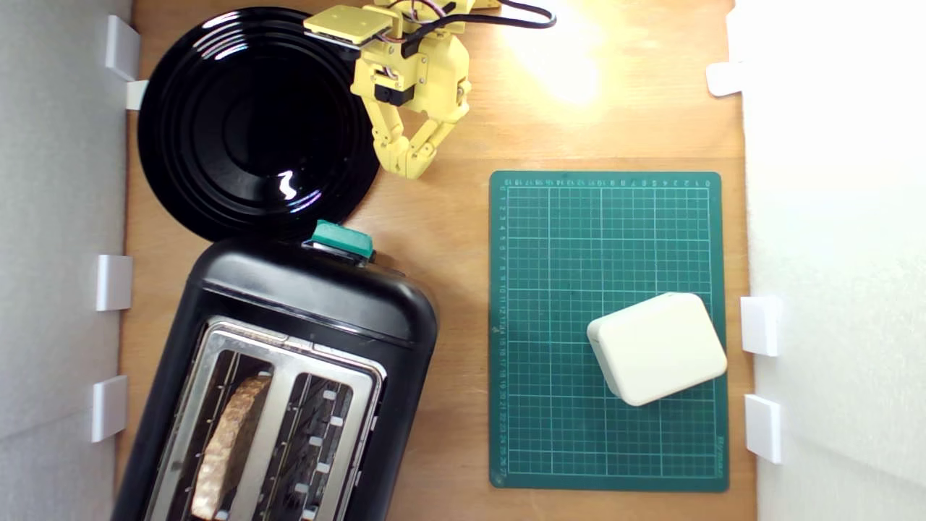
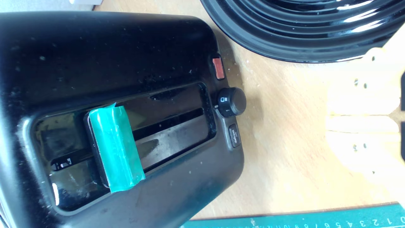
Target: Start toaster
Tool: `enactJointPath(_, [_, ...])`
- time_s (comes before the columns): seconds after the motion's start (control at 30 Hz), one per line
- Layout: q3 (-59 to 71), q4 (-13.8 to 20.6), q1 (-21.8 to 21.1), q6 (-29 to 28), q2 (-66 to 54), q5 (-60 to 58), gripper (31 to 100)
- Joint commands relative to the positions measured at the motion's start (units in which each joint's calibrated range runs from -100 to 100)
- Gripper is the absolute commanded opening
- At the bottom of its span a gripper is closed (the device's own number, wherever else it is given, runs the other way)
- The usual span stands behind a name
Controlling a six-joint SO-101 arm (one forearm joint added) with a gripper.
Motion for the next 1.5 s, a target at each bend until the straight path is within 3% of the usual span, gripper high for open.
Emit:
enactJointPath(0.0, [0.4, 0.1, 0.2, 0.0, -0.7, 0.1, 31.4])
enactJointPath(0.6, [0.3, 0.3, 2.2, 0.4, -0.6, 0.0, 31.4])
enactJointPath(0.7, [-0.1, 3.1, 2.2, 1.7, -0.5, -0.1, 31.4])
enactJointPath(0.83, [-0.5, 4.0, 2.3, 3.4, 1.3, -0.1, 31.4])
enactJointPath(1.2, [-27.3, 4.3, 3.2, 8.9, 26.1, -0.1, 31.4])
enactJointPath(1.33, [-36.9, 9.3, 3.0, 8.7, 32.1, -0.1, 31.4])
enactJointPath(1.47, [-44.4, 9.7, 2.7, 8.8, 35.0, -0.1, 31.4])
